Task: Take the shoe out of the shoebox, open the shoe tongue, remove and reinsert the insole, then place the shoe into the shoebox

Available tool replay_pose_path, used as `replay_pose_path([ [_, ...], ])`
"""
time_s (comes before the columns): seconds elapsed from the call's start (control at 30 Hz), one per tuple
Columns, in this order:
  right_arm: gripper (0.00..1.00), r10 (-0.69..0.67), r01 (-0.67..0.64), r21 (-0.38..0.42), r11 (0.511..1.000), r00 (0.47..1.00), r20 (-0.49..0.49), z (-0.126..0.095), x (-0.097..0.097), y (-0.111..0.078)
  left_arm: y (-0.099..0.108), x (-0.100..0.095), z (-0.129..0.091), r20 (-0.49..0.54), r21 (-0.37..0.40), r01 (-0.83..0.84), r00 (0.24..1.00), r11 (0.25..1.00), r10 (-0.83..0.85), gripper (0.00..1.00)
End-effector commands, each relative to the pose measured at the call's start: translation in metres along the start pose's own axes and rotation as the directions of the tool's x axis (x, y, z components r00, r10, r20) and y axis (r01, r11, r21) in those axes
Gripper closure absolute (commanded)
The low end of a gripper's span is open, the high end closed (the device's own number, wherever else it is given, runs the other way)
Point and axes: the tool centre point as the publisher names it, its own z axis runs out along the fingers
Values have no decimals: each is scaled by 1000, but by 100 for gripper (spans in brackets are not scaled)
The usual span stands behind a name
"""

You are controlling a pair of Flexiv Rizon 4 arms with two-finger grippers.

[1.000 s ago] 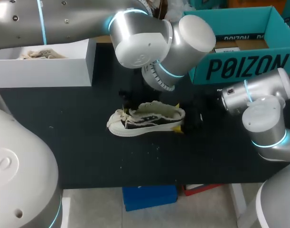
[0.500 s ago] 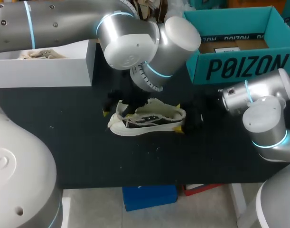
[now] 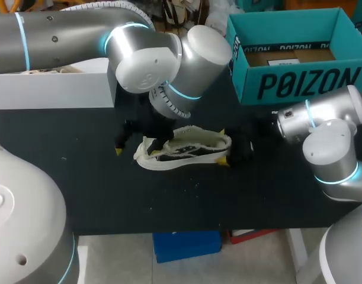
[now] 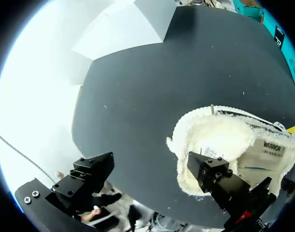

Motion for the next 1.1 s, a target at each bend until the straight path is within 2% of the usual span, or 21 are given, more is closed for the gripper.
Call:
replay_pose_path([
  [0.03,100,3,-3,3,1000,1000,1,-1,-3,-4,3,1,13,1,-6,118,993,993,-118,0],
  [0.3,100,3,-3,3,1000,1000,1,-1,-3,-4,3,-8,-16,-44,58,83,996,995,-80,0],
  [0.43,100,3,-3,3,1000,1000,1,-1,-3,-4,7,-9,-40,-111,136,-40,992,990,55,0],
  [0.47,100,3,-3,3,1000,1000,1,-1,-3,-4,7,-9,-46,-133,171,-92,984,981,115,13],
  [0.53,100,3,-3,3,1000,1000,1,-1,-3,-4,7,-5,-56,-144,256,-202,959,945,244,57],
  [0.57,100,3,-3,3,1000,1000,1,-1,-3,-4,7,-3,-61,-165,286,-263,934,921,318,83],
  [0.6,100,3,-3,3,1000,1000,1,-1,-3,-4,7,1,-67,-161,322,-343,898,882,409,100],
  [0.67,100,3,-3,3,1000,1000,1,-1,-3,-4,7,11,-75,-157,373,-493,801,786,578,100],
  [0.7,100,3,-3,3,1000,1000,1,-1,-3,-4,9,19,-79,-130,418,-584,720,696,682,100],
  [0.77,100,3,-3,3,1000,1000,1,-1,-3,-4,17,32,-87,-105,523,-724,469,450,877,100],
  [0.83,100,3,-3,3,1000,1000,1,-1,-3,-4,24,46,-93,-43,596,-759,297,263,954,100],
  [0.87,100,3,-3,3,1000,1000,1,-1,-3,-4,26,53,-95,-54,633,-750,205,192,977,100],
  [0.9,100,3,-3,3,1000,1000,1,-1,-3,-4,26,60,-97,-63,648,-742,169,169,984,100],
  [0.97,100,3,-3,3,1000,1000,1,-1,-3,-4,25,78,-98,-18,643,-760,109,95,994,100],
  [1.0,100,3,-3,3,1000,1000,1,-1,-3,-4,20,90,-100,-51,597,-779,205,194,977,100],
  [1.1,100,3,-3,3,1000,1000,1,-1,-3,-4,20,90,-100,-51,597,-779,205,194,977,100],
])
